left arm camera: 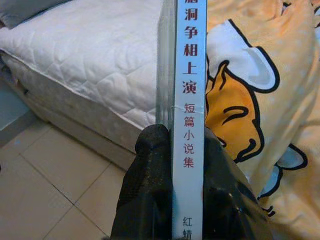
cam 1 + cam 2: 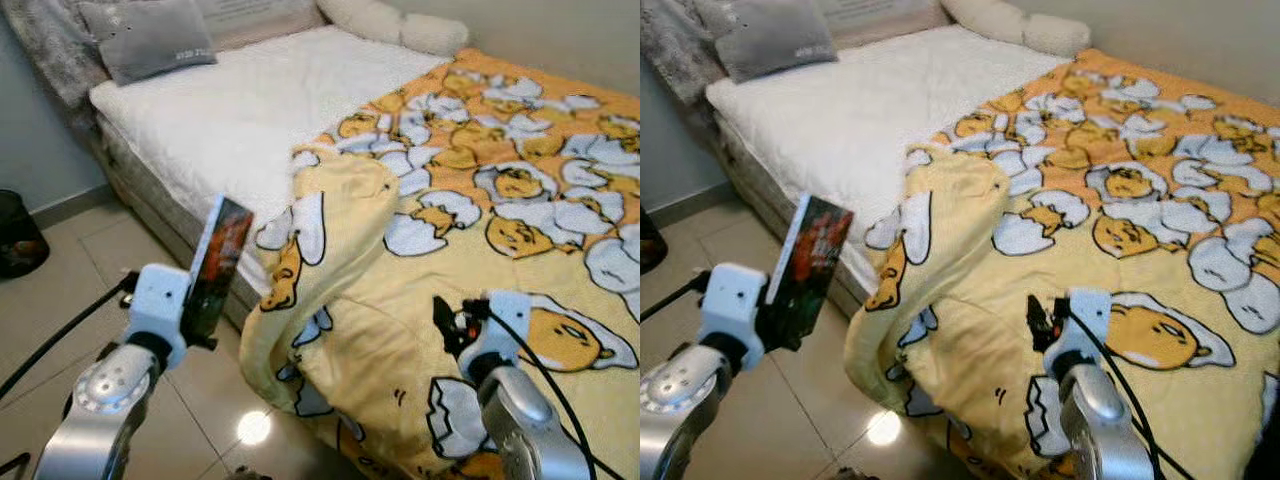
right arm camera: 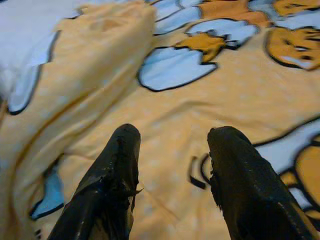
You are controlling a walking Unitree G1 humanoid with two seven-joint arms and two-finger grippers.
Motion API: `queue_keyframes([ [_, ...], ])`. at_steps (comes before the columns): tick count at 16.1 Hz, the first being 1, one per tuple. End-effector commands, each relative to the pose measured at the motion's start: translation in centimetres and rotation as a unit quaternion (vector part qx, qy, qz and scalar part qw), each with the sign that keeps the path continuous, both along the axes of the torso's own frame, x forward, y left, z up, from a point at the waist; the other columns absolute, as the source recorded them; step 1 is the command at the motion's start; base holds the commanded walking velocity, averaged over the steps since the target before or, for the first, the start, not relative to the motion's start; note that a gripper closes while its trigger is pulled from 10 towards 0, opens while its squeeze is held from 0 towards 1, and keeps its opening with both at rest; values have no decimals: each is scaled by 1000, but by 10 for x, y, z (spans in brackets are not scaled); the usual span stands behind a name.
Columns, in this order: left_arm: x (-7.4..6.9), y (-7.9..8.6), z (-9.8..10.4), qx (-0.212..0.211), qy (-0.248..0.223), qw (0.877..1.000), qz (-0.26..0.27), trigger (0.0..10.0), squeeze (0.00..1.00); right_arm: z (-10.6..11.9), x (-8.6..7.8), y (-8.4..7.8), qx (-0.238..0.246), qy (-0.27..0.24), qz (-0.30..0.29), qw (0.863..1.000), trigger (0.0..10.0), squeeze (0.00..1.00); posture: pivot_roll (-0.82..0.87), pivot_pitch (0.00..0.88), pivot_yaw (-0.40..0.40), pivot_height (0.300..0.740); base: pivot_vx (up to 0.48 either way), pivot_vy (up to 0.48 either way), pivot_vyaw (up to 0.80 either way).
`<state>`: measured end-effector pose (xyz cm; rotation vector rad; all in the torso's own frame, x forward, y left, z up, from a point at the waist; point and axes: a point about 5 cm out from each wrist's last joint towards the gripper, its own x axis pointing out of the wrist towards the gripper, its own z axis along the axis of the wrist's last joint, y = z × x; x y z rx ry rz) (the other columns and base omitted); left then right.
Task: Clean up the room
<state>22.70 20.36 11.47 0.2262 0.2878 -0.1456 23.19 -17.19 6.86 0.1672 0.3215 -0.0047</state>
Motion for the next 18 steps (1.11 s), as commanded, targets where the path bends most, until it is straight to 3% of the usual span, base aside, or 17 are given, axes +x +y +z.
queue_keyframes([
  [1, 2, 0, 7, 1, -26, 1000, 3, 10000, 0, 2, 4, 2, -5, -2, -4, 1000, 10000, 0, -66, 0, 2, 740, 0, 330, -800],
  [4, 9, -4, 4, 9, -23, 1000, 16, 10000, 0, 0, 11, 8, -4, 2, 3, 1000, 10000, 0, -40, 0, -10, 740, 0, 344, -800],
  [7, 15, -11, 7, 15, -32, 999, -11, 10000, 0, -1, 16, 12, -11, 8, 12, 1000, 10000, 0, -33, 0, -18, 740, 0, 351, -800],
  [9, 16, -9, 5, 17, -28, 999, -9, 10000, 0, 0, 19, 13, -12, 7, 12, 1000, 10000, 0, -43, 0, -2, 740, 0, 352, -800],
  [12, 17, -8, 5, 19, -20, 1000, -9, 10000, 0, 0, 22, 15, -7, 6, 9, 1000, 10000, 0, -46, 0, 7, 740, 0, 346, 0],
  [18, 15, -5, 5, 18, -16, 1000, -6, 10000, 0, -1, 21, 11, -2, 10, 1, 1000, 10000, 0, -36, 0, -1, 740, 0, 348, -797],
])
